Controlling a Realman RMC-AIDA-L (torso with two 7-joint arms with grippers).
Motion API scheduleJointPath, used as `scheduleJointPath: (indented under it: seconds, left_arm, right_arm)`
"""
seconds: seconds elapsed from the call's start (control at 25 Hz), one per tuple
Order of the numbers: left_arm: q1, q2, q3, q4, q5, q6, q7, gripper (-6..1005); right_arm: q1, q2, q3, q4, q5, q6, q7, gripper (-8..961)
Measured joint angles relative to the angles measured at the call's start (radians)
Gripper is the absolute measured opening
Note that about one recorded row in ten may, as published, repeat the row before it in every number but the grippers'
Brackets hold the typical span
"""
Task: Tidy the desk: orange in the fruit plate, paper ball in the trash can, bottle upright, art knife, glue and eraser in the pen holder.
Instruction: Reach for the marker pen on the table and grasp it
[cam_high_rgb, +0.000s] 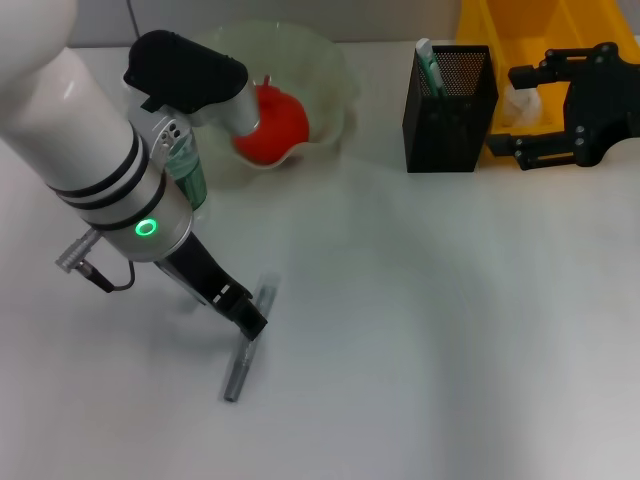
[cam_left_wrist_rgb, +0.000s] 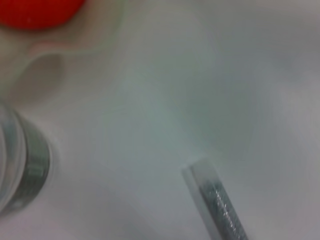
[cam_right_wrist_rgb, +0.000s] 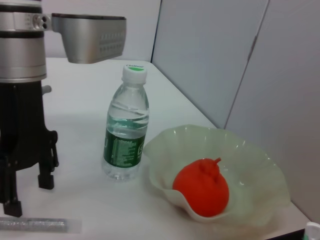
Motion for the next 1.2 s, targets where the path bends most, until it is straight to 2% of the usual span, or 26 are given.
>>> scheduleJointPath:
  seconds: [0.4, 0.72, 1.2]
  left_arm:
    - [-0.022, 0.0, 0.052, -0.05, -0.035, -0.05, -0.001, 744]
    - [-0.032, 0.0, 0.11, -0.064, -0.026, -0.083, -0.001, 729]
    - [-0.046, 0.0, 0.151, -0.074, -0.004, -0.091, 0.0, 707]
  right_arm:
    - [0.003, 0.003, -0.01, 0.001, 0.018, -0.001, -0.03, 773]
    - [-0.008, 0.003, -0.013, -0.007, 0.055, 0.005, -0.033, 772]
    - [-0.009, 0.003, -0.01, -0.008, 0.057, 0.007, -0.034, 773]
